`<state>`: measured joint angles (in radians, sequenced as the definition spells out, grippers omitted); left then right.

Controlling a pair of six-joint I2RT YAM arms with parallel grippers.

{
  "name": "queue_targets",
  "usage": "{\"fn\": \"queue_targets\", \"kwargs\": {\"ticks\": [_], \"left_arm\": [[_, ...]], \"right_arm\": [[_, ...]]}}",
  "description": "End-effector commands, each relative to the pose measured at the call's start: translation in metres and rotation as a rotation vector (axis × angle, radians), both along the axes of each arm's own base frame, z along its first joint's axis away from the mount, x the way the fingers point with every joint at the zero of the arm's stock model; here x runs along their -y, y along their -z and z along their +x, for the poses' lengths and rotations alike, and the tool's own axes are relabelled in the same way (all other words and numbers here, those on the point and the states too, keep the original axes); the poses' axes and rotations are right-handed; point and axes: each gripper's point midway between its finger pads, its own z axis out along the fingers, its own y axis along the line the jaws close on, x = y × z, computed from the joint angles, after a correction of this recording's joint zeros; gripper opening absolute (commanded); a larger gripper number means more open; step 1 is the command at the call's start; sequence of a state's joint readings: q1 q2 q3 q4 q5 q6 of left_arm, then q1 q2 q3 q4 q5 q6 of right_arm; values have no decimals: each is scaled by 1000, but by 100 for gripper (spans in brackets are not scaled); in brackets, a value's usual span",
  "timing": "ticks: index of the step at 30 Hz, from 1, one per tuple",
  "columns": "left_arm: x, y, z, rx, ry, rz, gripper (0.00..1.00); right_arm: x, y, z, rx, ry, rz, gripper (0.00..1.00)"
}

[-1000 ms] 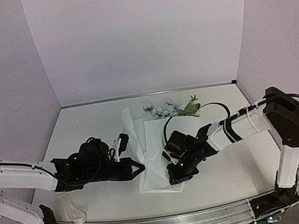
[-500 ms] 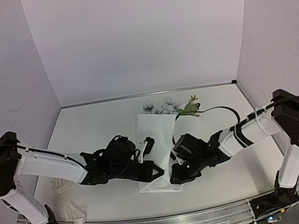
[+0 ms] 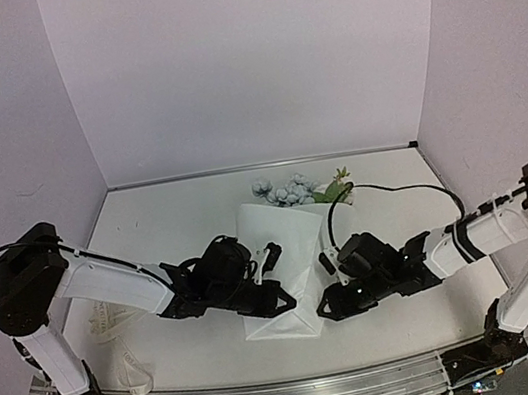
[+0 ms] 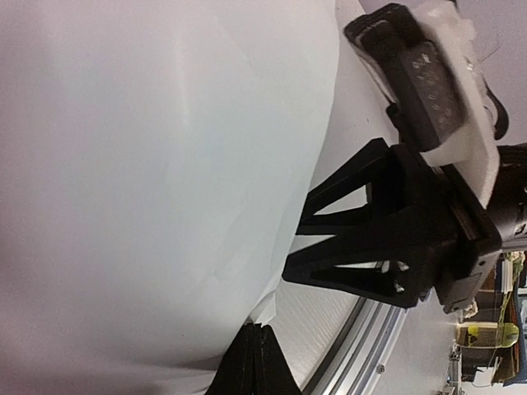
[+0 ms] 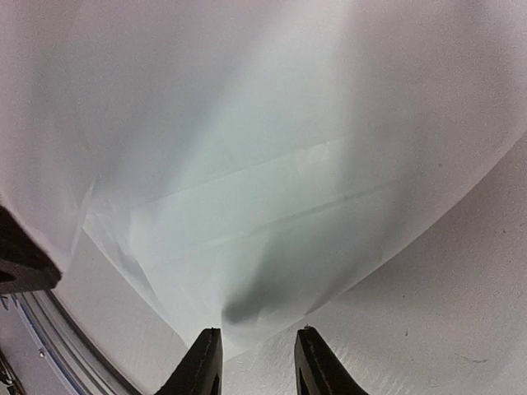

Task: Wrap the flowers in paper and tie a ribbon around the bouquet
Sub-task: Fold the 2/3-folded wrapping paper at the center of the board.

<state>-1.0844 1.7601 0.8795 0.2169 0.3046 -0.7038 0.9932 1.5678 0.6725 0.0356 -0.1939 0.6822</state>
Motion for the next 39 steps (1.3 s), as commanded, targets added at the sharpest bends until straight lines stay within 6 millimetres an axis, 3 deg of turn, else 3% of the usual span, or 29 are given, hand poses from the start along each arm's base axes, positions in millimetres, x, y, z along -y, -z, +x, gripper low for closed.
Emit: {"fn": "queue_targets", "kwargs": {"ticks": [1,5,9,13,20,25,32,37,39], "left_arm": [[18,-11,6,6,37,-37,0],[20,-8,6,-13,46,-38,0],[22,-8,8,-21,50,-44,0],[24,-7,8,-26,62,-43,0],[28,-8,11,-35,73,-47,0],[31,-12,12,-37,88,-55,0],[34,-11,9,-51,126,-47,0],[33,-11,9,-61,119,-35,0],[30,-13,14,-53,81,-25,1]], "right_arm": [[0,-31,16,103,22,87,39],[7,-47,30,100,67,158,47],[13,-59,48,96,123,216,63],[10,-67,68,68,159,267,72],[-5,-69,89,27,191,319,71],[-9,-65,94,17,211,328,65],[-20,-63,106,-3,223,339,41],[-18,-58,110,-12,240,331,8],[-18,-57,111,-14,245,328,0]]}}
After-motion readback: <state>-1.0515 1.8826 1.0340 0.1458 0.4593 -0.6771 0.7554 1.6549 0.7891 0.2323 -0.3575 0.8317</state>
